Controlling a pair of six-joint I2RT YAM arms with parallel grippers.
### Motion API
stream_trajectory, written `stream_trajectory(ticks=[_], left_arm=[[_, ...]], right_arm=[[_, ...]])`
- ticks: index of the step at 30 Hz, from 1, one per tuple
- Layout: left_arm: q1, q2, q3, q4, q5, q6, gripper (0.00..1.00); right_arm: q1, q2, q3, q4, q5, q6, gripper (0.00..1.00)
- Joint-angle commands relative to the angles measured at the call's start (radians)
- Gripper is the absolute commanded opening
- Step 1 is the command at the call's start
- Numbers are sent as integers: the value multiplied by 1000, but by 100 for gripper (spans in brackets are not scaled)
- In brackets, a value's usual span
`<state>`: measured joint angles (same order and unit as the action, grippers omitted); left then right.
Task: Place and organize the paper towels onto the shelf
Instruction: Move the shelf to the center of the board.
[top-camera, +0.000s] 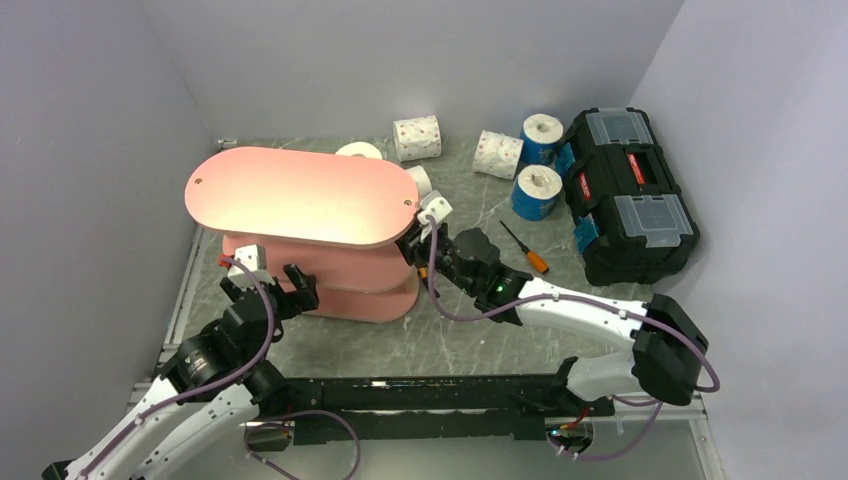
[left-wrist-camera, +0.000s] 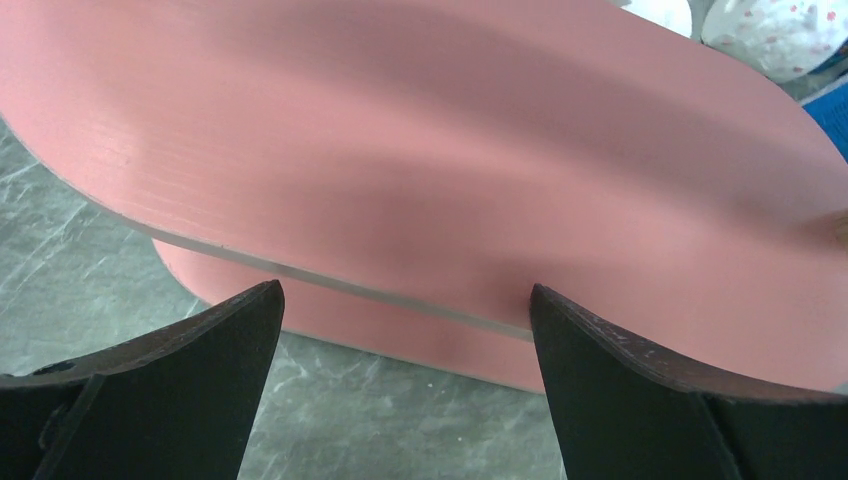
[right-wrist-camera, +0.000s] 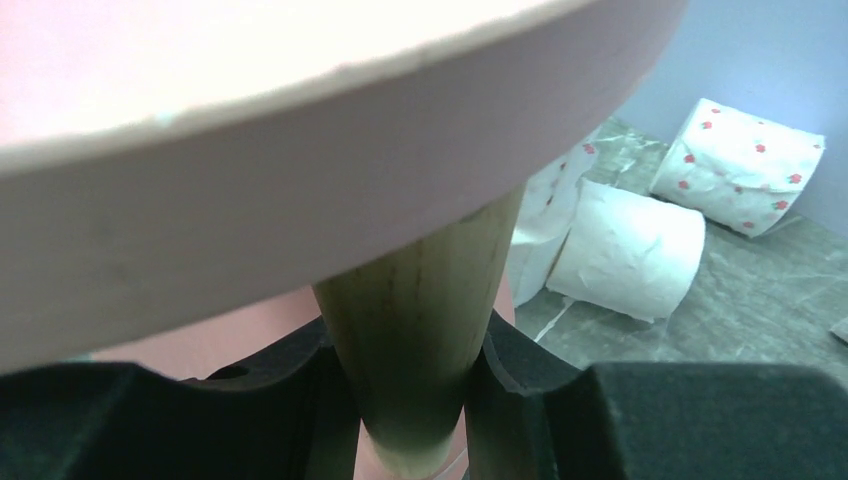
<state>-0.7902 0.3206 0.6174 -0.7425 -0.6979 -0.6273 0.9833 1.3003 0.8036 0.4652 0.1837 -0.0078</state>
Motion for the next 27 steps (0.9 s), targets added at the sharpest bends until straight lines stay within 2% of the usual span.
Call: stream_trajectory(ticks=[1,11,18,20,22,24,26,27], left_arm=[[-4,25,-20,49,-98,-85,99],[-3,57,-44,111,-166,-92,99],[-4,48,-16,68,-154,-65,99],[-3,52,-6,38,-155,-76,99],[-3,55,1,15,-150,-85,99],[-4,54,7,-2,-140,-93,99],[-4,50,14,-12,-129,-91,100],[-4,49,17,-13,-119,-84,99]], right_arm=[[-30,93,57,96,96,-114,0],[-47,231,150,113,52,-83,0],[-47,161,140,31,45,-51,0],[-47,136,135,-6,37,-48,5],[-48,111,125,-32,26,-44,16],[-48,89,120,-63,14,-35,34],[-47,61,115,-104,-7,-26,70],[-48,48,109,-118,-13,-22,81]])
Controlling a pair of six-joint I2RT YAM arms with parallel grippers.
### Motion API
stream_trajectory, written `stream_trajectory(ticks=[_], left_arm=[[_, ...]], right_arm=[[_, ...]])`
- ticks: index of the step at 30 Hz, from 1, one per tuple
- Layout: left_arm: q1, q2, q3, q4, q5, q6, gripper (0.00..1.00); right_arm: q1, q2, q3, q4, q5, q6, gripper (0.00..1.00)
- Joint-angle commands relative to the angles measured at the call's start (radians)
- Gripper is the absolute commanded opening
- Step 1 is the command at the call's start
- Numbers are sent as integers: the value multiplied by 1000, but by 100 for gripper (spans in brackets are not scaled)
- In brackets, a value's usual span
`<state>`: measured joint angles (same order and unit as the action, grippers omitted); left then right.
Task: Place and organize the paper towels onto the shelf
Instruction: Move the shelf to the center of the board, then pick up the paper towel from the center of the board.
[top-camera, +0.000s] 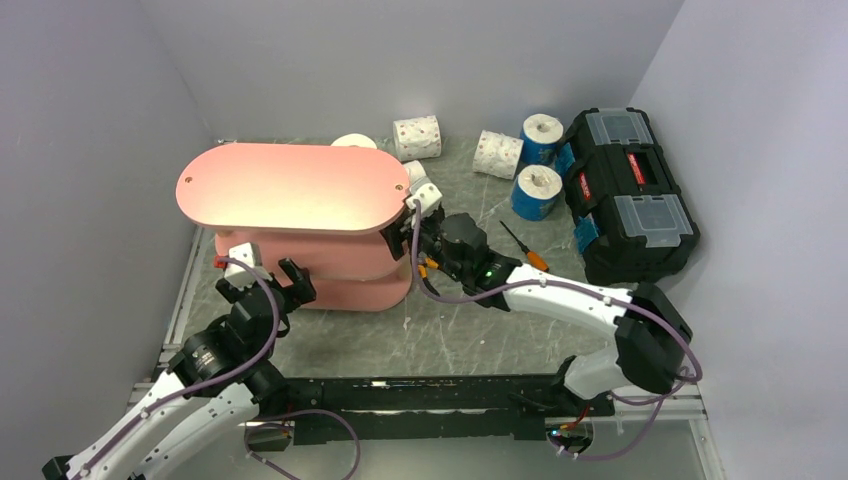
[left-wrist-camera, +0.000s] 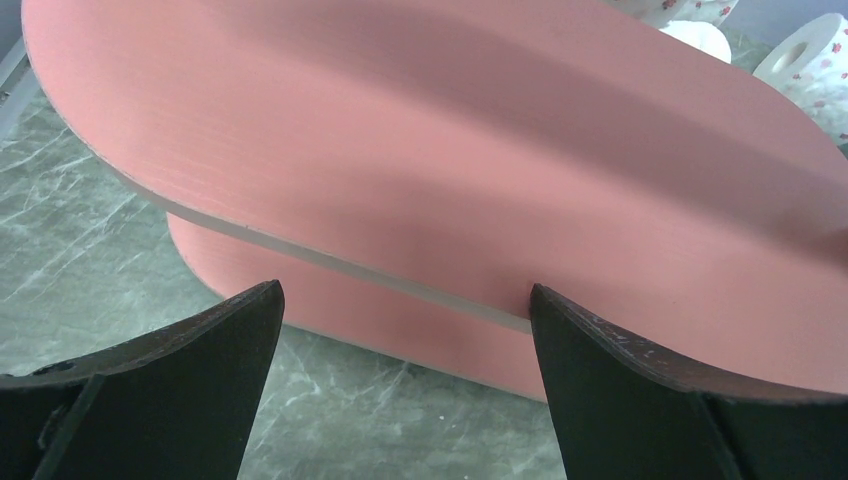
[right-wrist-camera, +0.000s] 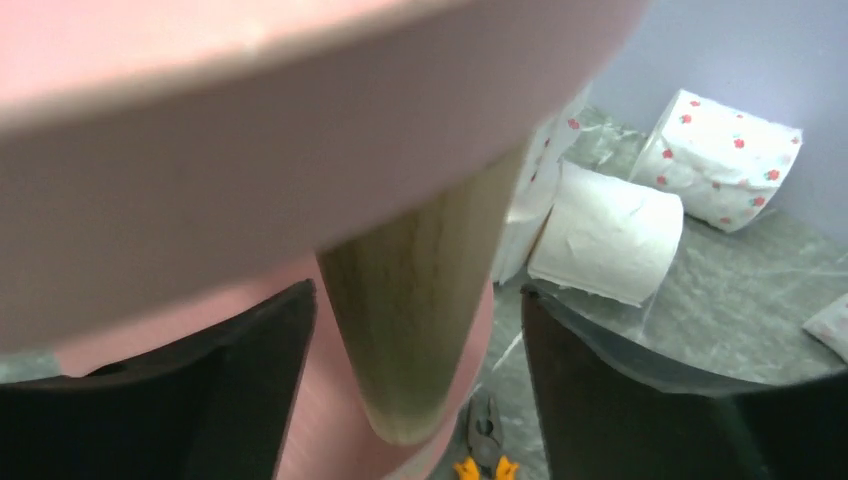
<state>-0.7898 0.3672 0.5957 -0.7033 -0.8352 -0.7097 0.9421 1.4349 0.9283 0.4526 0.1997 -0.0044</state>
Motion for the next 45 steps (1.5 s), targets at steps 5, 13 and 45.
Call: stream_trajectory(ticks=[5,13,45], left_arm=[[-5,7,77,-105,29,-4,99],[-4,-18,101,-102,179,123,99],[-565,340,144,225,269,249,99]], right_arm=[[-7,-171,-56,-160,-32,1,100],[-6,-371,-153,-252,34,164,100],[-401,-420,-171,-812,452,721,100]])
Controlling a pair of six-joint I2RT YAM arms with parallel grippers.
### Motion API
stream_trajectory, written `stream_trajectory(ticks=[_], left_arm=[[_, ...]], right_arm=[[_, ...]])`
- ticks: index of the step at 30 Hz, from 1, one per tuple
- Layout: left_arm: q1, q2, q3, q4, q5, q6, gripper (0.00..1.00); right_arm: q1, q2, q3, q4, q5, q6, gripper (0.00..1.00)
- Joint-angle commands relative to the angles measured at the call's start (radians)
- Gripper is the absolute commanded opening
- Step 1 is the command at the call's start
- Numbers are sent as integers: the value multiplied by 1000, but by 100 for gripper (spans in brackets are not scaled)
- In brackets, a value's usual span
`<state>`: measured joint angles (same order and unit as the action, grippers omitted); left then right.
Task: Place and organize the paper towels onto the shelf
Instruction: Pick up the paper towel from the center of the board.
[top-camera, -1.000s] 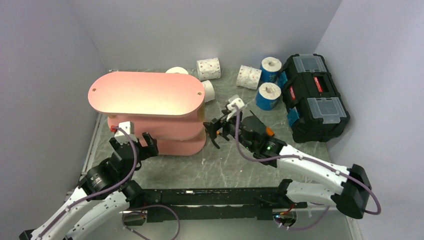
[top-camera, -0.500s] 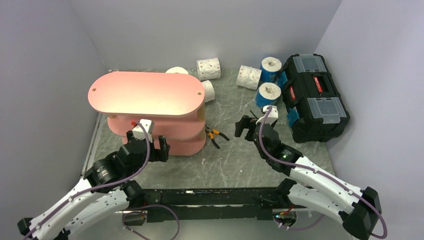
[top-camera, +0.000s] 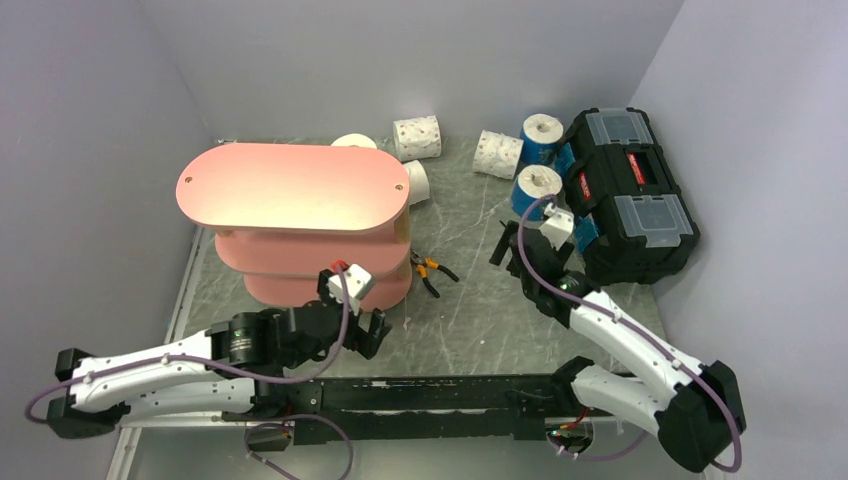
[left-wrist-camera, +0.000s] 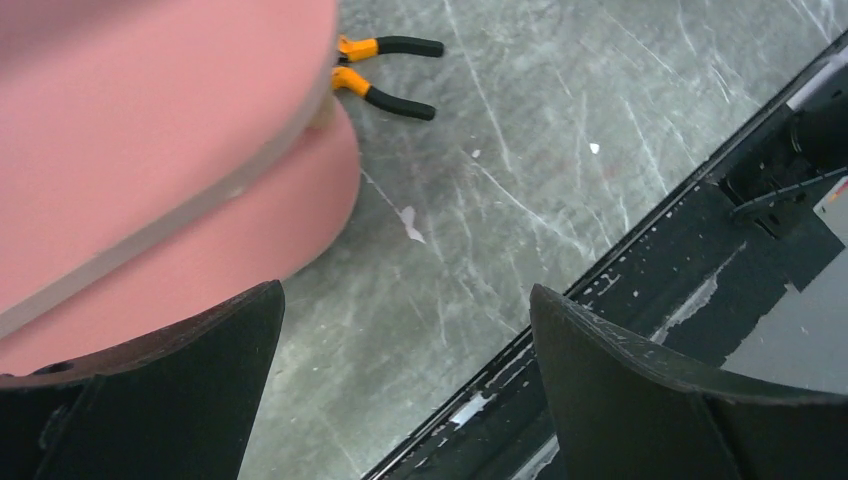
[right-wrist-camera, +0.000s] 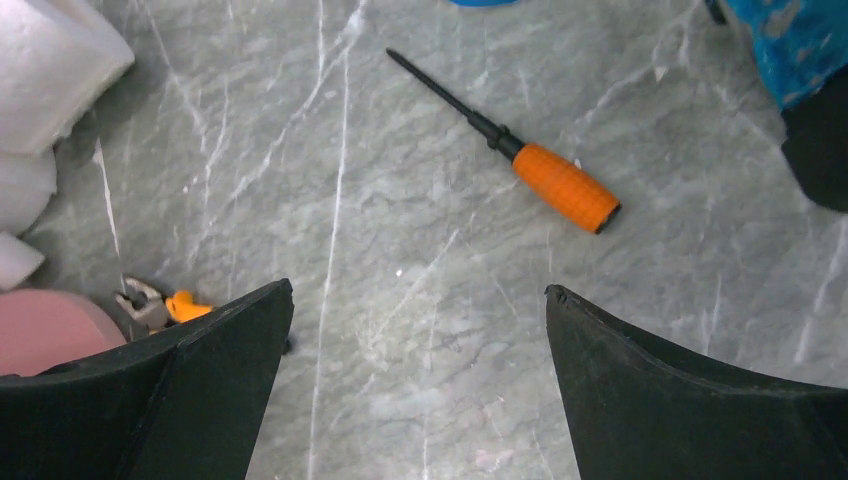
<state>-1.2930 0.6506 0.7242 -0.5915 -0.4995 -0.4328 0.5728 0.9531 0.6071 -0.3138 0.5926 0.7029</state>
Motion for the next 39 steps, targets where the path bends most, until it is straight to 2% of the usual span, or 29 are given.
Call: stream_trajectory(ticks=[1,5,9,14,20,27,34,39], left_arm=[[-66,78,14,119,-61,-43,99],[-71,119,-14,167,-22,-79,99],[-81,84,-59,208,-4,-122,99],[-83,1,-133,227,18,-152,100],[-96,4,-148,208,42,-154,99],[-122,-9,-147,195,44,-120,99],[-125,-80,-187,192,17,-133,99],[-125,-93,-191,168,-18,-147,99]], right_arm=[[-53,90,184,-55,57,12,100],[-165,192,280,-58,-7,28,100],[-241,276,338,0,-68,6,97],[-264,434,495,28,-62,-108,97],[-311,579,545,214,-120,-258,95],[-319,719,594,345,-179,-432,89],[-342,840,689,346,-220,-490,88],[-345,871,718,363,-217,-524,88]])
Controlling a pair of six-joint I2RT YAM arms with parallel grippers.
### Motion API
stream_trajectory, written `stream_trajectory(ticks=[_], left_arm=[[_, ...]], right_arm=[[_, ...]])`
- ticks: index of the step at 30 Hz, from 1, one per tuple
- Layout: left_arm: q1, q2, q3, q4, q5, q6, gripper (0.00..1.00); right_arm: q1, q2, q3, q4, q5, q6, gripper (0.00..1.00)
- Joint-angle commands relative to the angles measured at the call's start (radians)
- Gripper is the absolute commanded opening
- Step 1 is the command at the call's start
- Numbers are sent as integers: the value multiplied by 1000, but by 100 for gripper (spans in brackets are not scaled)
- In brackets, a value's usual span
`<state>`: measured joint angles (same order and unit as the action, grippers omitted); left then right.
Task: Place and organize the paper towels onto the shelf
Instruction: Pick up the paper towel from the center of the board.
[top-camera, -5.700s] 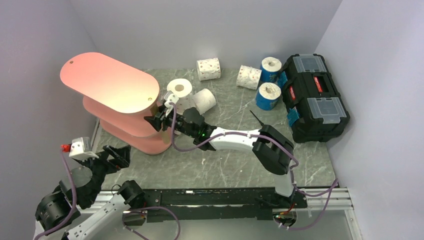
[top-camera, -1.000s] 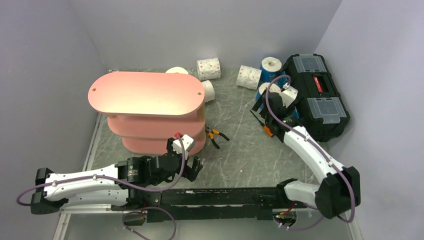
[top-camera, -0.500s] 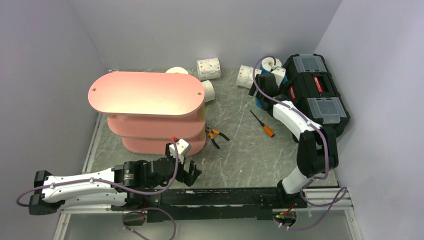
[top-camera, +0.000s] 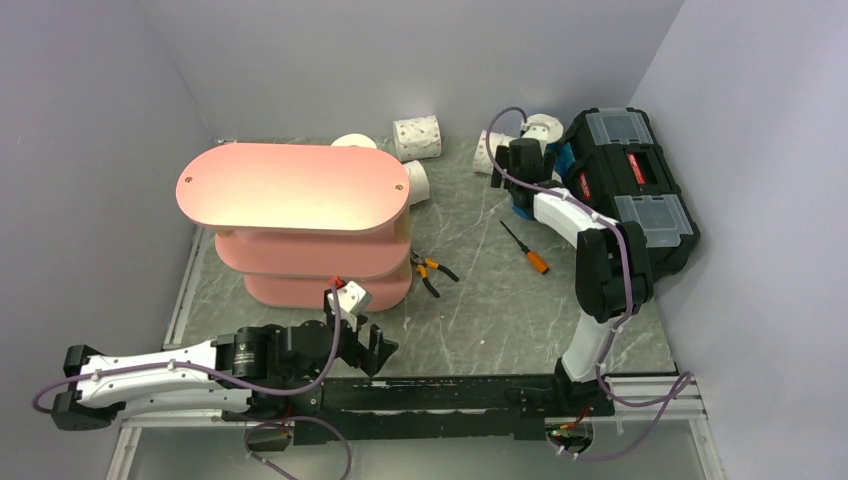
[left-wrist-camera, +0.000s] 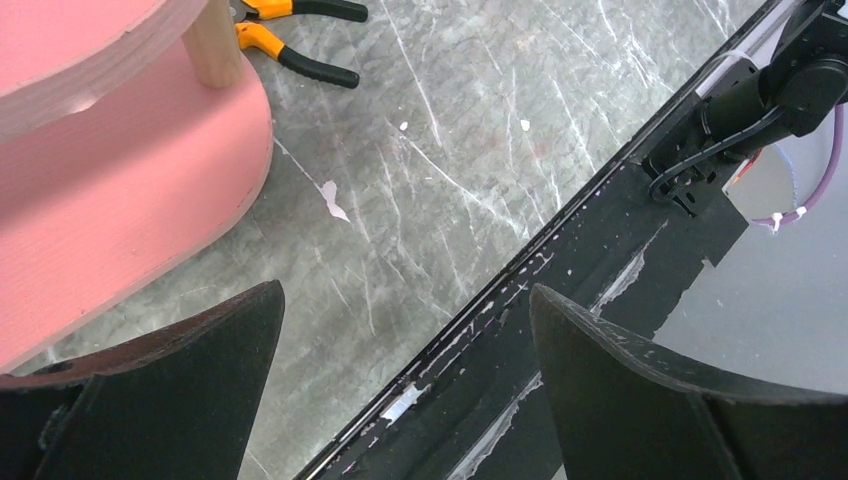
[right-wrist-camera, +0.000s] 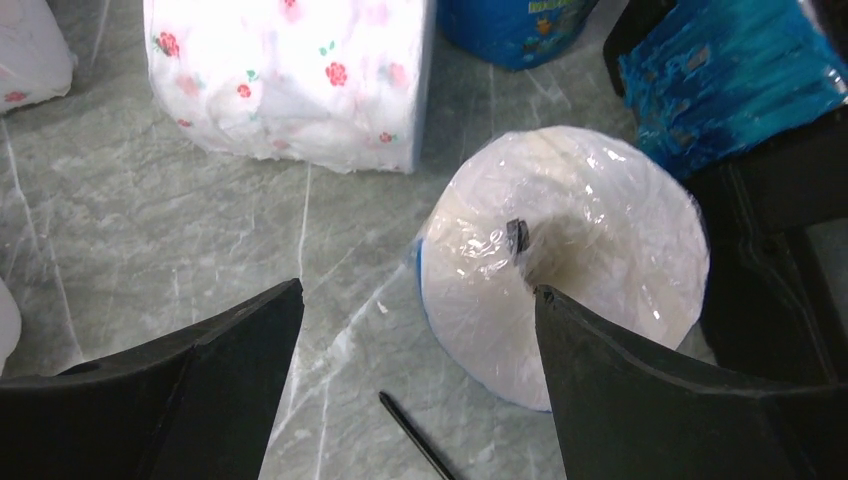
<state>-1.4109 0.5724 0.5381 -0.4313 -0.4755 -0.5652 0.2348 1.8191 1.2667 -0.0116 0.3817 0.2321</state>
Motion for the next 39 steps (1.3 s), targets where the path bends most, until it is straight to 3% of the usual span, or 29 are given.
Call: stream_trajectory(ticks=[1,27,39], left_arm=[[-8,-18,-7,7,-45,-16,99],[-7,10,-26,44,-54,-3,99],[-7,14,-33,47,-54,-7,99]], right_arm=[[-7,11,64,58,0,-58,88],[-26,86,79,39,61,-63,93],[-39,136,66,41,16,-55,88]])
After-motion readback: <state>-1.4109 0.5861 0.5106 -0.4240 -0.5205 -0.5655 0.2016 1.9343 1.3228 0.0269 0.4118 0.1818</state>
